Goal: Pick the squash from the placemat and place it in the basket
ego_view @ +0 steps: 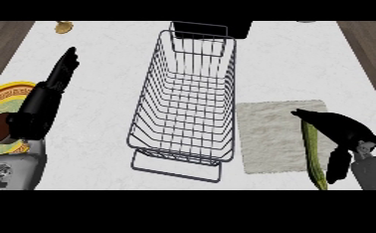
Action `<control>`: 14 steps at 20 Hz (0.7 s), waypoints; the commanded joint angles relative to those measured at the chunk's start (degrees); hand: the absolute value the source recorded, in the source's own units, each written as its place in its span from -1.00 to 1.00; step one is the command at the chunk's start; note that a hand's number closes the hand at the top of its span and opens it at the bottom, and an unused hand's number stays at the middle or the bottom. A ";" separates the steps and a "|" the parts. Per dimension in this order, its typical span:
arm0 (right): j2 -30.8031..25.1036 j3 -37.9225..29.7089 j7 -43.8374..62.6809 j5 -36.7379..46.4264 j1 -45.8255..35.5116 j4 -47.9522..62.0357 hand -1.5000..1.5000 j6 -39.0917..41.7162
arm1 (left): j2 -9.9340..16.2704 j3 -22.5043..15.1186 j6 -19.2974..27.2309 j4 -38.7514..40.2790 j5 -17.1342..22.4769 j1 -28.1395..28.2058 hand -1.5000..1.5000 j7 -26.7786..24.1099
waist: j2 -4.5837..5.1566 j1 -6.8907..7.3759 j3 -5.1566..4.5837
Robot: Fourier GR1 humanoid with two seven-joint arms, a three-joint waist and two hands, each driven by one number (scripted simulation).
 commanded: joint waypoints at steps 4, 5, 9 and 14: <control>4.67 -0.20 0.75 6.05 1.11 1.15 -1.00 -0.31 | -2.84 0.83 -0.42 2.12 -3.22 -1.70 0.00 -0.01 | 0.02 -0.08 0.00; 3.18 -2.88 -0.12 4.61 3.22 -0.81 -1.00 0.52 | -0.51 3.85 -3.62 1.18 -0.37 -1.12 0.00 -0.44 | -0.01 -0.13 0.00; 4.22 -2.00 -5.44 8.78 1.96 7.70 -1.00 -5.05 | -1.23 3.05 -3.66 0.61 -2.25 -1.54 0.00 1.41 | 0.04 0.04 0.02; 4.94 -4.77 -3.71 8.66 3.94 3.19 1.00 -0.96 | -2.82 3.96 -3.94 -1.07 -2.88 1.20 0.00 -0.74 | -0.03 -0.08 0.00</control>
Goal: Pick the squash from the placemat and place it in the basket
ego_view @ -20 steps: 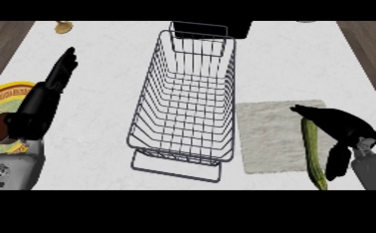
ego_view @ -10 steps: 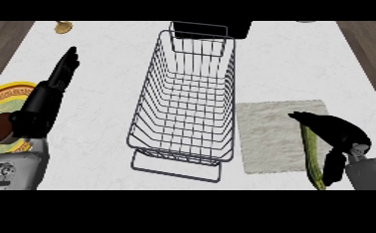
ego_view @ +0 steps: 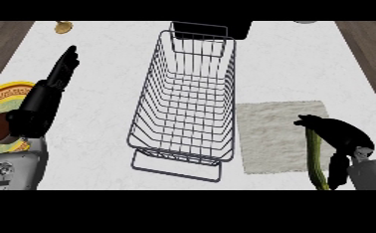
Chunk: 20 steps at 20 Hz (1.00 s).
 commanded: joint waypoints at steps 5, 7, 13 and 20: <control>5.23 1.04 -2.09 3.22 -0.66 5.78 1.00 -4.57 | 0.36 1.97 -1.57 0.43 0.07 -1.12 0.00 0.63 | 0.28 0.09 0.32; 4.03 0.93 -5.20 3.93 -2.82 8.51 1.00 -5.46 | -1.12 1.25 -0.60 3.54 -1.30 0.98 0.00 -4.26 | 0.38 0.23 0.31; 2.49 1.51 -11.40 8.05 -0.40 11.06 1.00 -15.81 | -2.77 -0.74 0.15 -0.79 -2.24 -0.64 0.00 1.23 | 0.39 0.08 0.37; 4.08 -6.06 -0.80 10.89 -4.76 9.93 1.00 -24.53 | -1.46 1.45 -1.26 -0.47 -0.83 -2.44 0.00 2.41 | 0.29 -0.06 0.33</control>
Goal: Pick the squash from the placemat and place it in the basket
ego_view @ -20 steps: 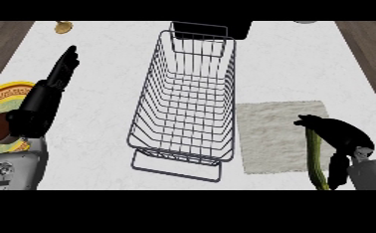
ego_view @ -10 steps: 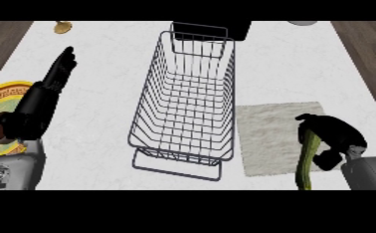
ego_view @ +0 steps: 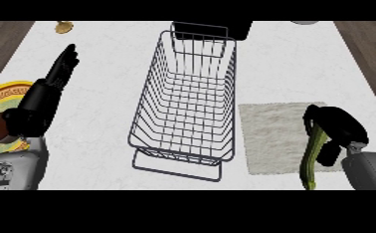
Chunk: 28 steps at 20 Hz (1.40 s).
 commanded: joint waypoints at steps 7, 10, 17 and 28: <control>2.22 -9.51 5.69 -1.71 -3.30 -6.62 1.00 -13.17 | -1.75 -0.96 1.33 2.34 -1.96 -1.23 0.00 -0.05 | 0.28 -1.06 0.58; 4.32 -14.67 2.54 -9.13 -4.36 -11.13 1.00 -16.07 | -0.16 0.06 -0.68 -2.01 -0.12 2.32 0.00 0.22 | -0.21 -0.51 0.64; 7.14 -20.78 3.81 -28.67 -13.09 -26.22 1.00 -4.73 | 0.34 1.16 -0.81 -0.83 0.10 2.64 0.00 -1.35 | -0.16 -1.17 0.51; 10.71 -14.75 38.82 -39.86 -37.28 -40.00 1.00 8.42 | -0.33 0.94 -0.13 2.06 -1.08 -2.25 0.00 0.61 | 0.19 -0.12 0.48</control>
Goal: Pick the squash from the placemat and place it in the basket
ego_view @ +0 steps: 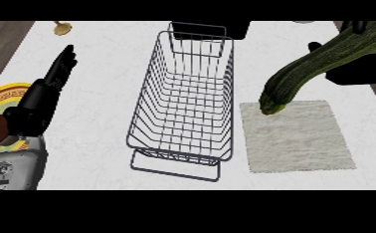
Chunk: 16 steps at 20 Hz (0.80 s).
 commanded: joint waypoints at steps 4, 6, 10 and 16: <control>4.97 8.32 19.01 -1.98 -13.89 0.00 1.00 2.73 | -1.41 -1.84 0.12 -1.78 -1.17 0.02 0.00 1.62 | 0.22 0.82 0.04; 6.63 10.12 23.64 -2.32 -16.15 -0.28 1.00 3.09 | -0.56 -0.09 -0.29 2.54 -0.87 0.14 0.00 -3.71 | 0.29 0.55 0.01; 10.50 12.29 25.45 0.23 -19.22 5.26 1.00 -0.43 | -1.18 -0.73 -0.19 -0.95 -1.23 1.66 0.00 -1.68 | 0.32 0.80 0.07; 15.13 17.24 29.89 1.26 -24.60 13.56 1.00 0.61 | 0.13 0.74 -0.80 1.51 -1.02 -1.23 0.00 -1.55 | 0.39 0.74 0.05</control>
